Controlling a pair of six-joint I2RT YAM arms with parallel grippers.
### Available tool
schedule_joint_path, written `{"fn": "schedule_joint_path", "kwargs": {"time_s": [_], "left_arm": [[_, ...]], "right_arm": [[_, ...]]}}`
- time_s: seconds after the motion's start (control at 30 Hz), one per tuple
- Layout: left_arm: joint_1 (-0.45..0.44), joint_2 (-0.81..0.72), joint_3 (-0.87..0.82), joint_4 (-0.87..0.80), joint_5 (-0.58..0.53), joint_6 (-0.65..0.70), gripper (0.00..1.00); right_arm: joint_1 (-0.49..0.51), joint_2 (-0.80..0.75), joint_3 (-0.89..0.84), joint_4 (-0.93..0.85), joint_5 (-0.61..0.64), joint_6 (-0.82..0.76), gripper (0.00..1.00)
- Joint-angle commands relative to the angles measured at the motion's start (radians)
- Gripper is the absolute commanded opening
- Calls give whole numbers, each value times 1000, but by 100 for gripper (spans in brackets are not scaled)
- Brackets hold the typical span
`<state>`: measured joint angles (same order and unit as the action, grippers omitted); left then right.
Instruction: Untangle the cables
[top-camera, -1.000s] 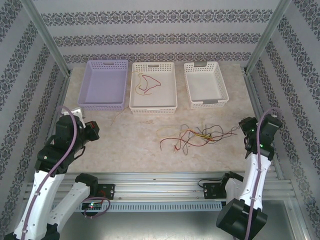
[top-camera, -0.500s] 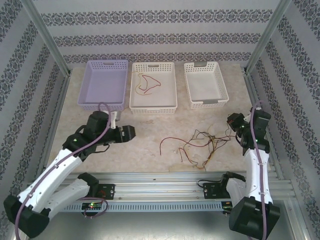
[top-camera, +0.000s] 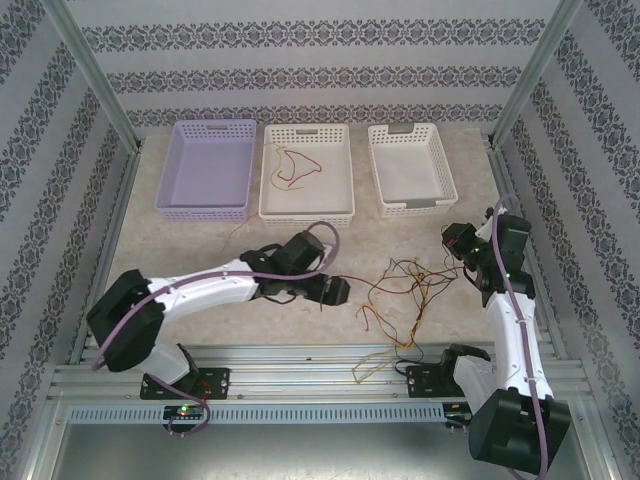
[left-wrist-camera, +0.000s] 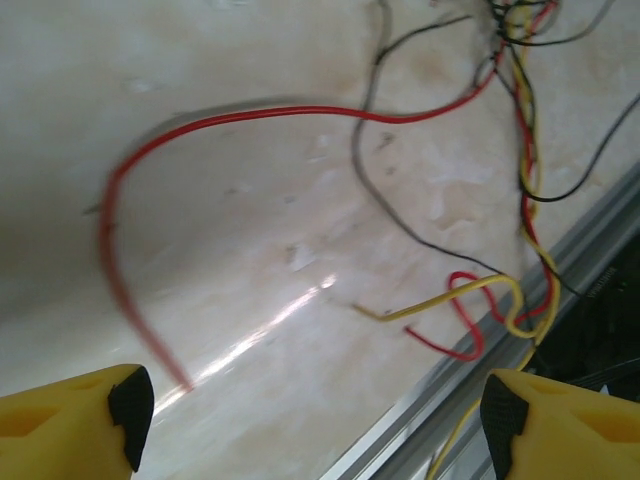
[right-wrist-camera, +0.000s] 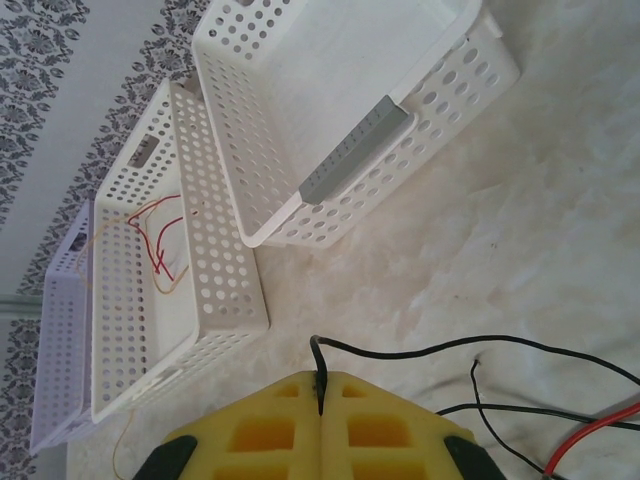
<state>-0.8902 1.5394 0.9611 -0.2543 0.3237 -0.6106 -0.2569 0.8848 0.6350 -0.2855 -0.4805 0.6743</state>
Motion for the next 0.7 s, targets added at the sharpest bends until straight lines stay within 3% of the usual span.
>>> {"fn": "schedule_joint_path", "kwargs": {"time_s": [0.0,0.37,0.67], "left_arm": [[-51,53,55,90,29,-14,89],[-159,309,276,-48,11,46,88],[-172,406,365,-156,-8,86,73]], "right_arm": [[13,-1,23,18,-15,-28,0],[19,2,32,17,-24,-34,0],[21,-1,26,26,-26,-25,0]]}}
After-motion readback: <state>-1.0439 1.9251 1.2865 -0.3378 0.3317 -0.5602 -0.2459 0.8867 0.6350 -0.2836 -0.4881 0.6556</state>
